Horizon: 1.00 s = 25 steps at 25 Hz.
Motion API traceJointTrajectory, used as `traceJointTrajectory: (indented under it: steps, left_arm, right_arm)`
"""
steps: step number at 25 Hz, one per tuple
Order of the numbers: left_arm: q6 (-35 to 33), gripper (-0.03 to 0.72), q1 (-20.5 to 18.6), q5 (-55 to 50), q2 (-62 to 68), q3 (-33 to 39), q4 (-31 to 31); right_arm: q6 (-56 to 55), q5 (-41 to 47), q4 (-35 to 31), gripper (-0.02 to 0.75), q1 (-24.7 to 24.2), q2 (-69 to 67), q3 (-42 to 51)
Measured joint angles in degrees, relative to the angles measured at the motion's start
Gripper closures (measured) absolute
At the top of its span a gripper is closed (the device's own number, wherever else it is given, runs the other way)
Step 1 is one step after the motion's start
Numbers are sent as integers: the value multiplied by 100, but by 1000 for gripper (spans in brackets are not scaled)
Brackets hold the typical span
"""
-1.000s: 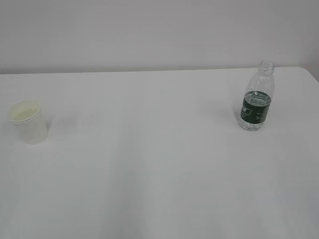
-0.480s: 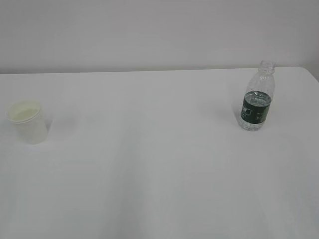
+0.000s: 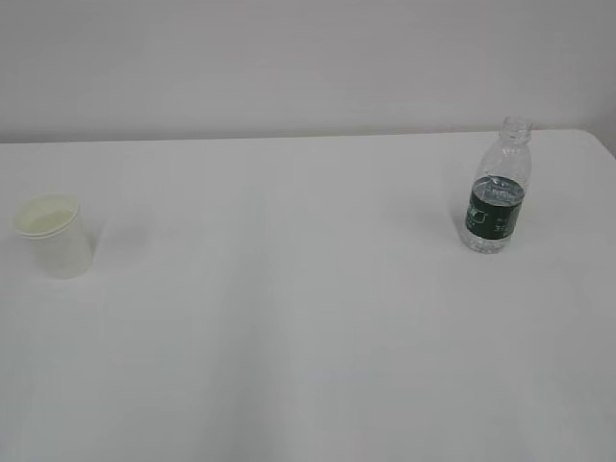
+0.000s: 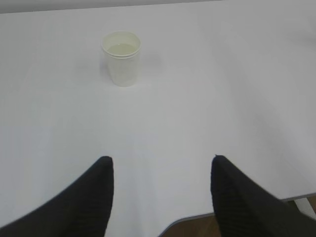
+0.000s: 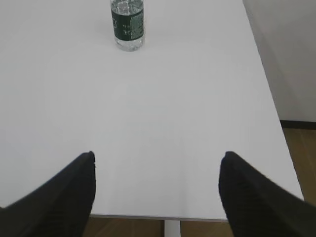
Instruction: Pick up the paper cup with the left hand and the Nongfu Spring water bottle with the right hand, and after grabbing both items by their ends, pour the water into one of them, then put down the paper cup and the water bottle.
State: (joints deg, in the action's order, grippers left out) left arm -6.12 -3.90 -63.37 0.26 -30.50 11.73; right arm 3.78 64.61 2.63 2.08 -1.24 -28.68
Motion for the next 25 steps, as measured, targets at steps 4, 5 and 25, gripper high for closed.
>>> traceJointTrajectory:
  steps: [4,5,25]
  left_arm:
    - [0,246,0,0,0,0,0]
    - [0,246,0,0,0,0,0]
    - [0,246,0,0,0,0,0]
  right_arm:
    - [0,24,0,148,0,216,19]
    - [11,24,0,148,0,215,19]
    - [20,28,0,148,0,219,23]
